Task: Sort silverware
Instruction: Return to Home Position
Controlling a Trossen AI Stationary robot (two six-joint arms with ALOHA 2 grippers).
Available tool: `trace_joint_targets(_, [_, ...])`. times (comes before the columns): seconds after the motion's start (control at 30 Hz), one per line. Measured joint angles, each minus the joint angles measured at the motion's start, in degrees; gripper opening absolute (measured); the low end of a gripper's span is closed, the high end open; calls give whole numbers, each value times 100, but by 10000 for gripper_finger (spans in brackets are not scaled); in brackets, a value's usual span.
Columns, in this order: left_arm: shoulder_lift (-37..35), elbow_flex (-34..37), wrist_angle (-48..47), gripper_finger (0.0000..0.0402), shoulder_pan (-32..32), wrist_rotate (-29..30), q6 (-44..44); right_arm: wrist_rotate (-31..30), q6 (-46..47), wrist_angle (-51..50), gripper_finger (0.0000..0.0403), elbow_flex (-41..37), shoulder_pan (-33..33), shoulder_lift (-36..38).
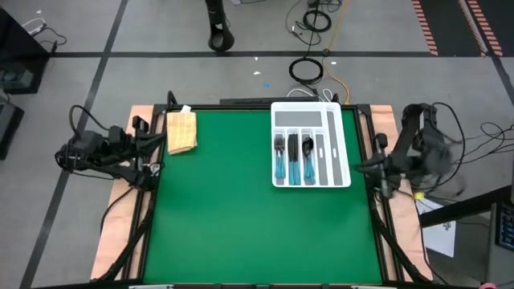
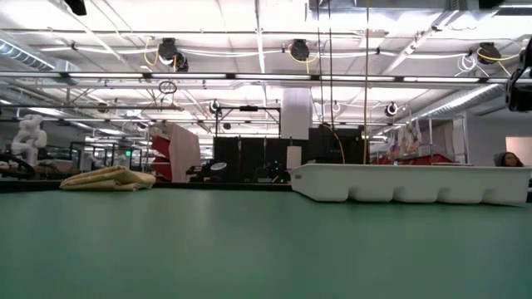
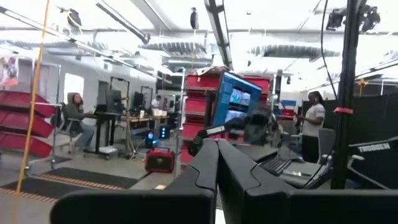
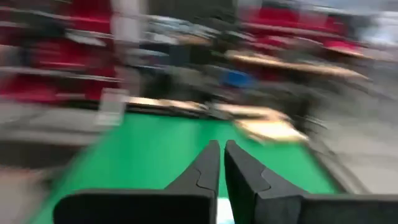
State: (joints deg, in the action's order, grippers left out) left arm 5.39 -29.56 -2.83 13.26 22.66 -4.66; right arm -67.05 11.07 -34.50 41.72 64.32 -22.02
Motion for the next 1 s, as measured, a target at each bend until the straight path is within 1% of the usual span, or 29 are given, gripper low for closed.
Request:
trace_joint_targets(0.07, [0,0,-23,7,0,-2,-16,1168,-1154,704,15,95,-44,199])
trace_joint_targets(0.1, [0,0,-33,7,0,-3,-44,1986,-1828,1104,15,95,-67,310])
trace_joint_targets(0.13, [0,0,-41,7,0,-5,-92,3024,-2551,1373,15,85,-69,439])
trace_joint_targets(0.17, [0,0,-48,7,0,-13,-174,4046,-3178,1450,16,75,-65,573])
trace_joint_targets(0.2, [0,0,-50,7,0,-43,-244,4847,-3637,1413,16,39,-61,725])
trace_joint_targets(0.23, [0,0,-67,7,0,-126,-330,5262,-3854,1265,16,-2,-60,876])
trace_joint_targets(0.27, [0,4,-120,7,0,-218,-427,5236,-3837,1122,16,-65,-68,1033])
trace_joint_targets(0.3, [0,42,-127,7,0,-335,-563,4878,-3599,980,16,-170,-78,1203])
trace_joint_targets(0.37, [0,147,-154,7,0,-642,-884,3669,-3064,985,16,-612,-108,1546])
trace_joint_targets(0.4, [0,192,-212,7,0,-778,-951,3161,-2957,1248,16,-868,-111,1713])
trace_joint_targets(0.43, [0,203,-366,7,0,-812,-938,2870,-2946,1569,16,-1090,-108,1899])
trace_joint_targets(0.47, [0,203,-566,7,0,-808,-895,2843,-2996,1760,16,-1267,-109,2107])
trace_joint_targets(0.5, [0,203,-714,7,0,-803,-812,2985,-3032,1790,16,-1380,-114,2191])
trace_joint_targets(0.6, [-23,205,-954,7,-1,-676,-564,3781,-2964,1711,16,-1457,-147,2152])
trace_joint_targets(0.7, [-76,214,-1065,7,-18,-584,-324,4168,-2955,2387,16,-1772,-155,2190])
trace_joint_targets(0.77, [-84,288,-964,7,-12,-632,-320,4584,-2738,2348,16,-2017,-183,2190])
trace_joint_targets(0.8, [-105,373,-964,7,-11,-630,-312,4801,-2607,2495,16,-2144,-201,2190])
trace_joint_targets(0.87, [-133,614,-898,7,-12,-647,-318,4928,-2397,3032,16,-2479,-229,2190])
trace_joint_targets(1.0, [-238,1136,-695,7,-11,-857,-197,5018,-2057,3701,16,-3199,-317,2192])
